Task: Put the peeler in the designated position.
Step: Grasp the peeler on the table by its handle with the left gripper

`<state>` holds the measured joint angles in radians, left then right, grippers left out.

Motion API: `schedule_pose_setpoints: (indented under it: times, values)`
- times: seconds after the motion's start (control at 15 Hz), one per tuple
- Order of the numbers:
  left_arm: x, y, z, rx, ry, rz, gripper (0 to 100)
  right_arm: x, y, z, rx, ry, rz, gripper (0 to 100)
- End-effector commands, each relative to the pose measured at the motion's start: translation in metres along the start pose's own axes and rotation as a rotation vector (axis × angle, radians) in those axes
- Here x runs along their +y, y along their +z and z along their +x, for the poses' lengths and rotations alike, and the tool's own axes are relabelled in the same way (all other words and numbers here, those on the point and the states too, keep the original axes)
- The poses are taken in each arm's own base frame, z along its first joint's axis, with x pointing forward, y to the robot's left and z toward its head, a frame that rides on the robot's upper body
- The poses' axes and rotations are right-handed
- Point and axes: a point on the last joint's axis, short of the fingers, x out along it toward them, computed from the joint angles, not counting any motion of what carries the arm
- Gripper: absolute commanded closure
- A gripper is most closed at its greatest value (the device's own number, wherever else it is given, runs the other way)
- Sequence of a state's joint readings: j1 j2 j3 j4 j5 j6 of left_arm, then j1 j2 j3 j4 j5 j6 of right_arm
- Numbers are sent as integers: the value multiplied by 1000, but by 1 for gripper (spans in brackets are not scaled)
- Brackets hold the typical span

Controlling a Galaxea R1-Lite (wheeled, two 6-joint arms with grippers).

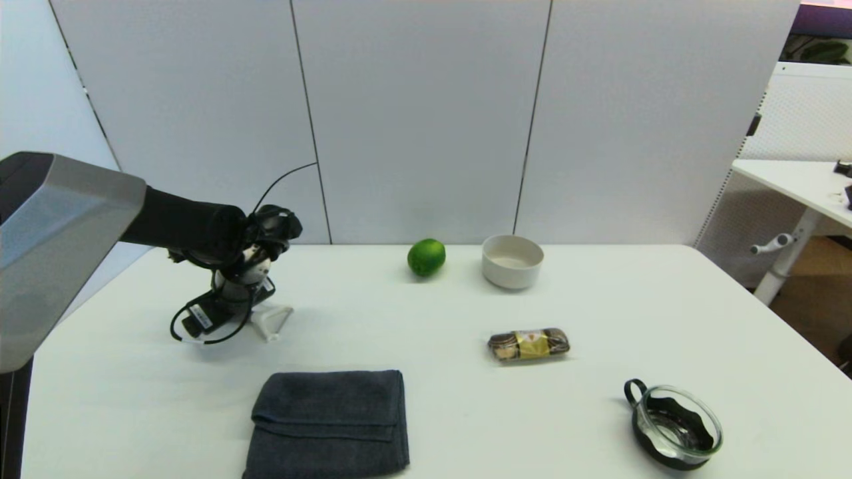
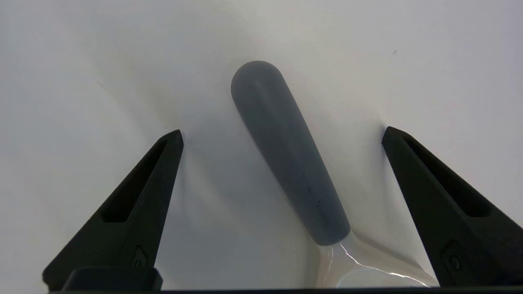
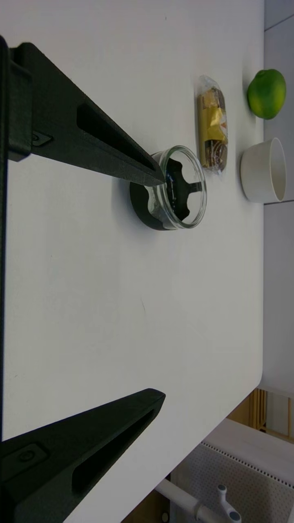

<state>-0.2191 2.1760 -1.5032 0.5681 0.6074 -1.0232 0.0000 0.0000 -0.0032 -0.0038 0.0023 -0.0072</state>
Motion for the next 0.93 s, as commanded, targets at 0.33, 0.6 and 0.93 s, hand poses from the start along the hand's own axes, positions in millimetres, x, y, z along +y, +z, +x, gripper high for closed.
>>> schedule_pose_setpoints:
  times: [0.33, 0.6, 0.93]
  values:
    - [2, -1, -1, 3, 8, 5, 100, 0, 0, 0, -1, 1, 0, 0]
    - [2, -1, 0, 3, 8, -15, 100, 0, 0, 0, 1, 1, 0, 0]
    - [2, -1, -1, 0, 10, -41, 100, 0, 0, 0, -1, 1, 0, 0]
